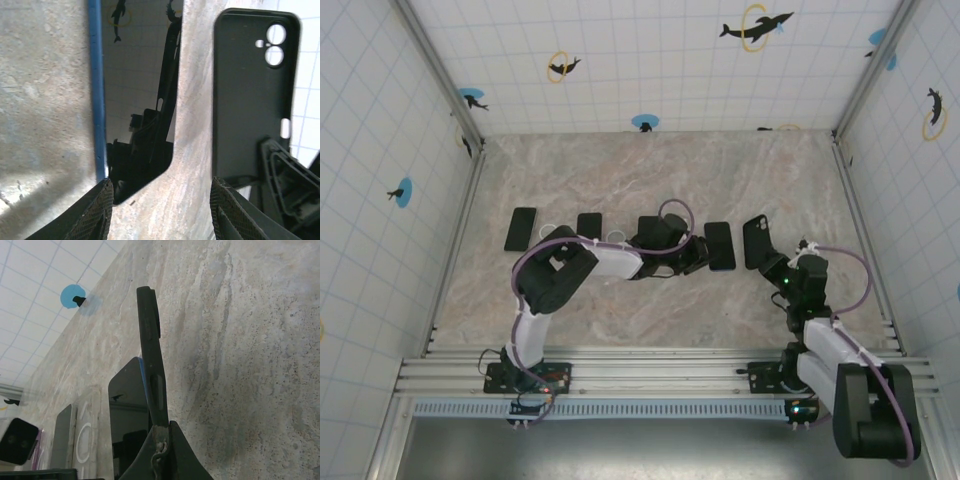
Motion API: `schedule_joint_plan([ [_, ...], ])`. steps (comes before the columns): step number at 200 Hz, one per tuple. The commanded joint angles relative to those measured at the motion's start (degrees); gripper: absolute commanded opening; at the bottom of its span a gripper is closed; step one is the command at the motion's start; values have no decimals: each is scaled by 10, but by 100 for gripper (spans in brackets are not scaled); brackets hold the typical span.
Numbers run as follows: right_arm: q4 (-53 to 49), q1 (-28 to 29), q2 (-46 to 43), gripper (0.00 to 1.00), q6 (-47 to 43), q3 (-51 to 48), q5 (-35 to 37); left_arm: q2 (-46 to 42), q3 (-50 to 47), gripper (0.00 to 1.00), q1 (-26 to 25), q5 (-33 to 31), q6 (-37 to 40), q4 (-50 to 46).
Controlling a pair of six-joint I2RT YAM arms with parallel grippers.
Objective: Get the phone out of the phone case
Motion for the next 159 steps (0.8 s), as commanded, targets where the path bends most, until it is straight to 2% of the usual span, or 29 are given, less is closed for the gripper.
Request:
schedule_joint_plan([
  [1, 65, -11, 19, 0, -12, -12, -26, -42, 12, 53, 7, 2, 22, -17],
  [77, 179, -26, 137, 0, 4, -10, -77, -154, -41, 54, 27, -15, 61, -58],
  [127, 179, -27, 176, 0, -7, 4, -86, -211, -77, 55, 48, -21, 81, -84],
  [159, 169, -27, 192, 5, -19, 14, -92, -235, -108, 54, 51, -29, 78, -83],
])
